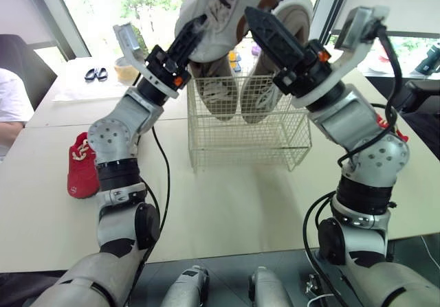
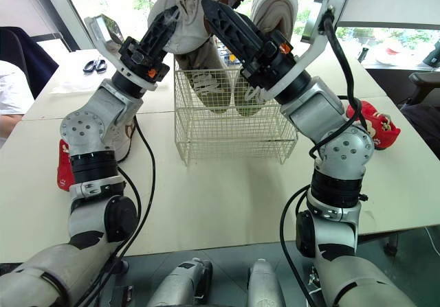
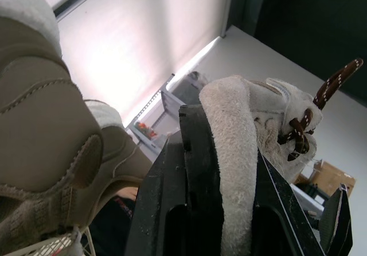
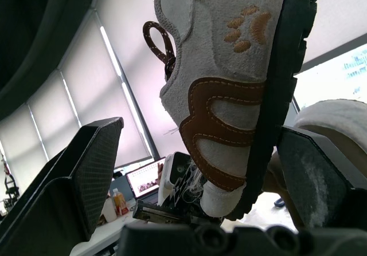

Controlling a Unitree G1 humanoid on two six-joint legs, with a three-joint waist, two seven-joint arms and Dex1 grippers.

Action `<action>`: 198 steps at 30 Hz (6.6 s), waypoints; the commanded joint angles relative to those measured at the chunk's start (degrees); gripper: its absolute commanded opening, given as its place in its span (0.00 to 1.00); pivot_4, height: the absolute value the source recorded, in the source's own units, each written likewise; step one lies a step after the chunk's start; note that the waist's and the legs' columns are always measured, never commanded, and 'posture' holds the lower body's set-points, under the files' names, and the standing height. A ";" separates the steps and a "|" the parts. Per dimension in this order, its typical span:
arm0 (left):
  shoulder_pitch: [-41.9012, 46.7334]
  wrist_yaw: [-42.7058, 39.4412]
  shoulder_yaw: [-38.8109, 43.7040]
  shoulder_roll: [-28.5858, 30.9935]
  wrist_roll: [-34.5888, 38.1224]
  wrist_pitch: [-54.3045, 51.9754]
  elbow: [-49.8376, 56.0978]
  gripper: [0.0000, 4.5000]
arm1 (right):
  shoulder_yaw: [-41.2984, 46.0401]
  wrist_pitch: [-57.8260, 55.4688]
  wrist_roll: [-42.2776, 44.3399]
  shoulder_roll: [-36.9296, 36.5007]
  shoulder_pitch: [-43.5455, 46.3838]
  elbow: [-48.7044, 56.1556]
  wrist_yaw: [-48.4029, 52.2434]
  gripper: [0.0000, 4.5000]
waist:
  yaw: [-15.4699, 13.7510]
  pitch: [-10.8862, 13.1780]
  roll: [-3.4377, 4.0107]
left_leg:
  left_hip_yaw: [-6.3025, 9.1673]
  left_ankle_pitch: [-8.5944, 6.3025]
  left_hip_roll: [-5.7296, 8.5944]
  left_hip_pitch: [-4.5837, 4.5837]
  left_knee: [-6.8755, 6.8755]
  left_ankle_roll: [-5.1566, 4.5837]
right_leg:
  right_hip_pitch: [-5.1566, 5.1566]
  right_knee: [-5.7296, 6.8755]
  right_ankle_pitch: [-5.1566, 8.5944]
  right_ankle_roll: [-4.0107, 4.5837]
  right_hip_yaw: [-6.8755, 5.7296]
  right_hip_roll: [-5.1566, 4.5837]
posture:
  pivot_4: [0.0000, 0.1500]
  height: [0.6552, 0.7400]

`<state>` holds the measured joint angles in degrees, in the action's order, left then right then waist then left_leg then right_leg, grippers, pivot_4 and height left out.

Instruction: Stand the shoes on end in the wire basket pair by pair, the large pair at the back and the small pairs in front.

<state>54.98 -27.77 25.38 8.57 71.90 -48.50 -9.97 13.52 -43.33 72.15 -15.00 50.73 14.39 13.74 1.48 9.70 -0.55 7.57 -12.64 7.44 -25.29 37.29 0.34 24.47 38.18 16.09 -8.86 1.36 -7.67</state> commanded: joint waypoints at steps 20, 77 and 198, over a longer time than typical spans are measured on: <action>-5.65 3.12 -3.12 -0.25 2.95 -0.80 9.33 0.06 | 1.99 4.31 -0.63 2.23 6.20 -4.56 -2.72 1.00 | -0.26 0.00 0.00 | 0.01 0.00 0.01 -0.01 0.02 0.00 | -0.01 -0.01 0.00 0.00 0.00 0.00 | 1.00 1.00; -11.15 -16.73 -7.56 26.49 -3.70 -7.15 10.44 0.99 | -18.25 22.56 -42.62 -37.73 16.79 -34.16 58.61 0.06 | -0.25 0.05 0.02 | -0.15 -0.03 -0.04 0.01 -0.18 -0.02 | 0.06 -0.16 0.01 0.00 0.04 0.00 | 1.00 1.00; -4.64 2.10 -10.62 -1.51 -44.43 41.95 18.49 0.10 | -9.79 4.18 -38.50 -37.73 1.07 5.64 40.41 1.00 | -0.65 0.17 -0.30 | -0.08 -0.03 -0.01 -0.09 0.08 -0.04 | 0.02 -0.06 -0.01 -0.01 -0.05 -0.05 | 1.00 1.00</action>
<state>50.07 -26.59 15.85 7.39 29.75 -11.70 4.94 2.81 -39.64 33.81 -52.71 50.18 19.71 54.03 0.84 9.86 -0.86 7.48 -12.67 7.43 -25.38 37.38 0.30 24.49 38.12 16.07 -8.87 1.31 -7.71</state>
